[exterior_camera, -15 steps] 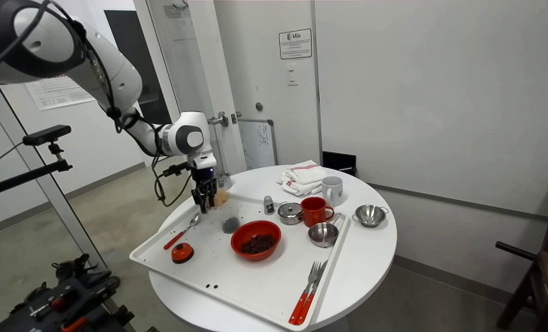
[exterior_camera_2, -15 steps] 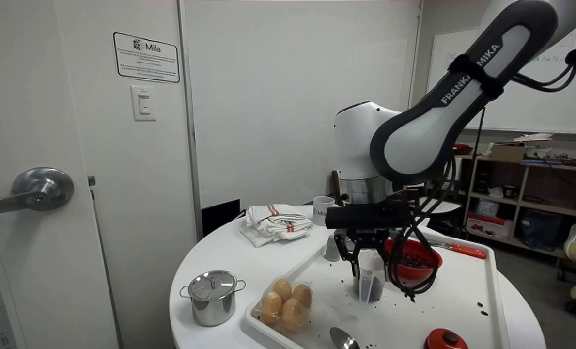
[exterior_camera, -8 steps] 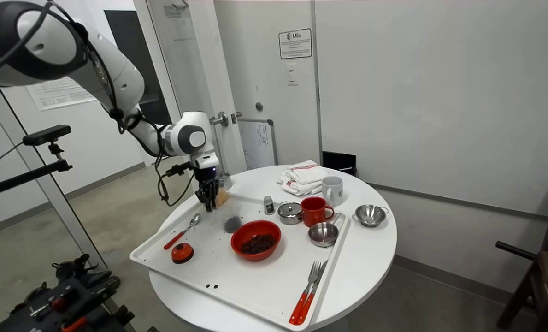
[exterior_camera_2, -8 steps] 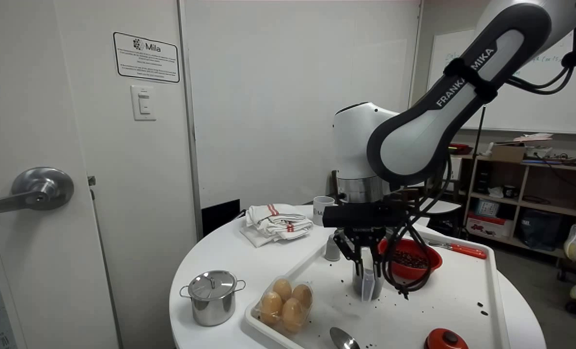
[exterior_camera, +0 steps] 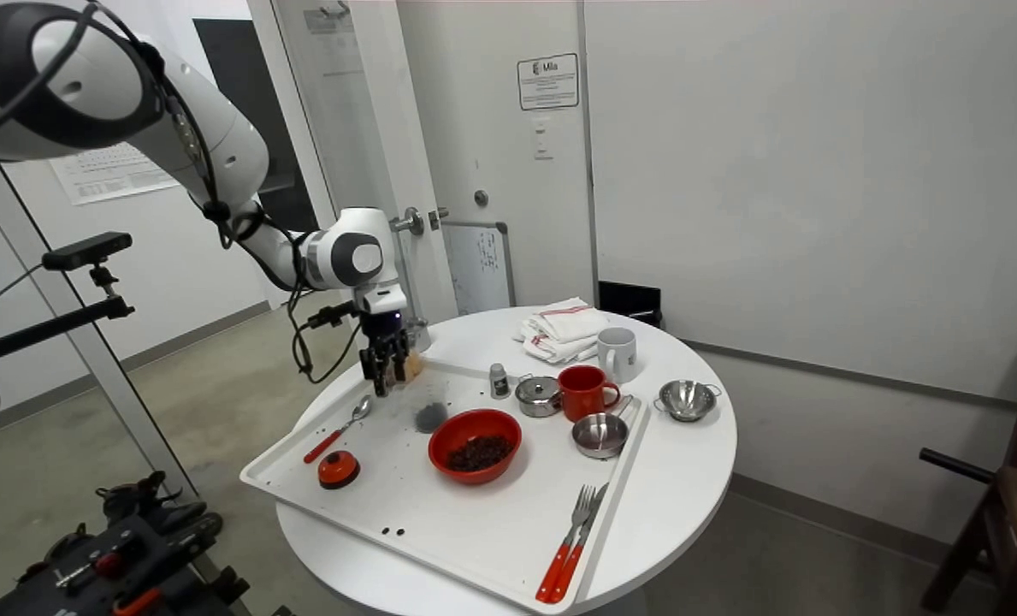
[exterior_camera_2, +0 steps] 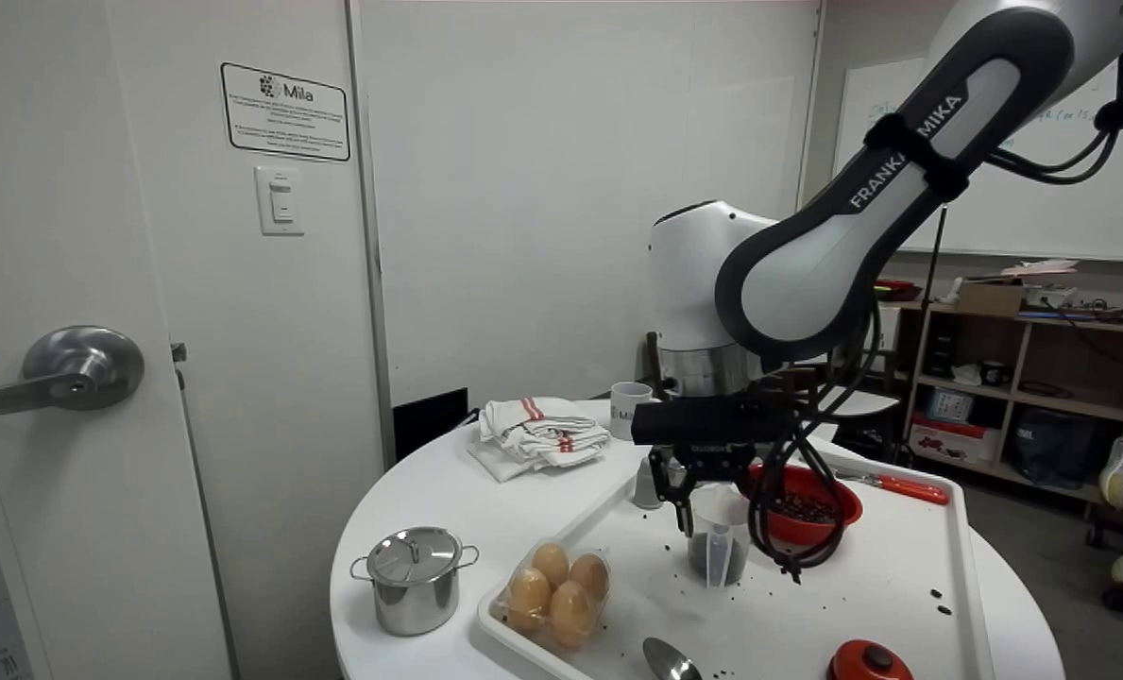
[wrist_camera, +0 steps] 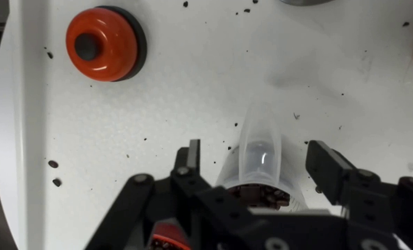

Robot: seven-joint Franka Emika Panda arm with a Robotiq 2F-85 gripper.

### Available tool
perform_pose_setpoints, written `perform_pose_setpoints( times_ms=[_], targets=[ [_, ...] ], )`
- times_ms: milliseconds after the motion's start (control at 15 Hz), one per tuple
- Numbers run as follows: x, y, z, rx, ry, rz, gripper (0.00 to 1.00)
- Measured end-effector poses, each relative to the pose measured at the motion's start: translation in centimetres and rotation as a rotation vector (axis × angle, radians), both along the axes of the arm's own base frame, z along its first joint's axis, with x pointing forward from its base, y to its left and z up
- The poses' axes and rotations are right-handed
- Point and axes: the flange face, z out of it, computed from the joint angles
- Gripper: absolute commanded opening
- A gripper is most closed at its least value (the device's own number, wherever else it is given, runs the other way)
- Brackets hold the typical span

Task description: Pick the jar and pour some beans into the red bowl

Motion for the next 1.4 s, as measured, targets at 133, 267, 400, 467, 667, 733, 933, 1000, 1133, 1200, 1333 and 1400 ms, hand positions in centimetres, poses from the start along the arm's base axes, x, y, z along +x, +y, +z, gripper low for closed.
perform_pose_setpoints(
  times_ms=[133,267,400,467,667,733,933,1000,1133,1200,1333,1400],
  targets=[
    [-0.1,0.0,-0.1,-0.001,0.006,0.001,0.71],
    [-0.1,0.0,-0.1,-0.002,0.008,0.001,0.62],
    [-0.1,0.0,-0.2,-0.002,0.010,0.001,0.47],
    [-0.2,0.0,-0.2,-0.003,0.011,0.001,0.40],
    [-0.2,0.0,-0.4,-0.003,0.014,0.001,0.17],
    [-0.2,0.0,-0.5,-0.004,0.015,0.001,0.08],
    [-0.3,-0.2,-0.5,-0.007,0.036,-0.006,0.12],
    [-0.3,-0.4,-0.3,-0.006,0.049,-0.015,0.12],
    [0.2,-1.0,0.7,0.005,0.061,-0.045,0.12],
    [0.5,-1.4,1.3,0.014,0.062,-0.063,0.12],
    [1.0,-2.5,3.1,0.032,0.059,-0.101,0.12],
    [1.2,-3.1,4.0,0.042,0.058,-0.120,0.12]
  ],
)
